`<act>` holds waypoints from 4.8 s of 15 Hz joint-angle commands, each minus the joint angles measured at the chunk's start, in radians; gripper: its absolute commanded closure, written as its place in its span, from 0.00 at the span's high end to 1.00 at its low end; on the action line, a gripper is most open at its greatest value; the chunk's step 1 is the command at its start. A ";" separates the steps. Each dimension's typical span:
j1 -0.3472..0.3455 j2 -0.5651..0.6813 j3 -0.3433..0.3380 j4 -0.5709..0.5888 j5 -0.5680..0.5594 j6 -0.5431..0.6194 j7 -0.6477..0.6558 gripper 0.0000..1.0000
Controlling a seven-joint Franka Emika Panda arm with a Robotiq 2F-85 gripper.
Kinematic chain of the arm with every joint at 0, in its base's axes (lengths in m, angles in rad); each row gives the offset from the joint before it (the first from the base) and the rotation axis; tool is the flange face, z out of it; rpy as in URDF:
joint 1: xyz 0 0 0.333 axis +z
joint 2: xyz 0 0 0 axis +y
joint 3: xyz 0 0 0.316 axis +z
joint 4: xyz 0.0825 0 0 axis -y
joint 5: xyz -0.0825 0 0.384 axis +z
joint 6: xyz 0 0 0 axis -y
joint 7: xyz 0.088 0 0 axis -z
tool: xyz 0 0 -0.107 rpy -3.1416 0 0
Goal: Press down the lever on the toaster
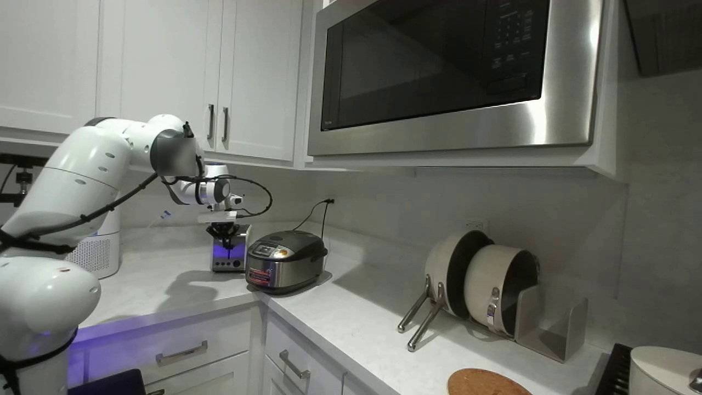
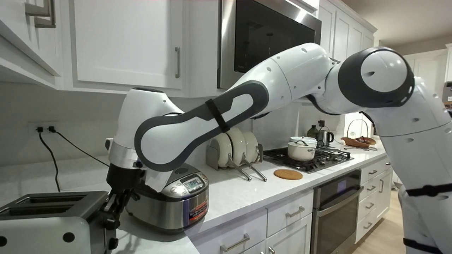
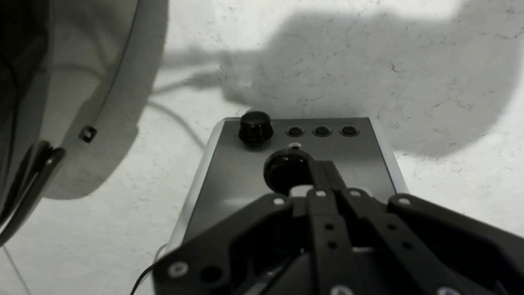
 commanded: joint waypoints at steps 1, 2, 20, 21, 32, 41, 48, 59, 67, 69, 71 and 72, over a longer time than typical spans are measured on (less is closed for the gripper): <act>0.017 0.050 -0.023 0.071 -0.035 -0.030 0.032 0.00; 0.019 0.054 -0.026 0.077 -0.038 -0.032 0.034 0.00; 0.067 0.118 -0.076 0.164 -0.076 -0.108 0.122 0.00; 0.072 0.120 -0.080 0.170 -0.077 -0.115 0.132 0.00; 0.100 0.148 -0.103 0.233 -0.054 -0.219 0.201 0.00; 0.083 0.125 -0.093 0.195 -0.035 -0.260 0.181 0.00; 0.071 0.135 -0.084 0.201 -0.008 -0.274 0.169 0.00; 0.006 0.165 -0.046 0.212 0.131 -0.272 0.106 0.00; -0.043 0.175 -0.012 0.211 0.219 -0.262 0.018 0.00; -0.047 0.177 -0.009 0.212 0.228 -0.262 0.015 0.00; -0.049 0.179 -0.007 0.218 0.236 -0.265 0.008 0.00; -0.050 0.179 -0.005 0.219 0.239 -0.265 0.008 0.00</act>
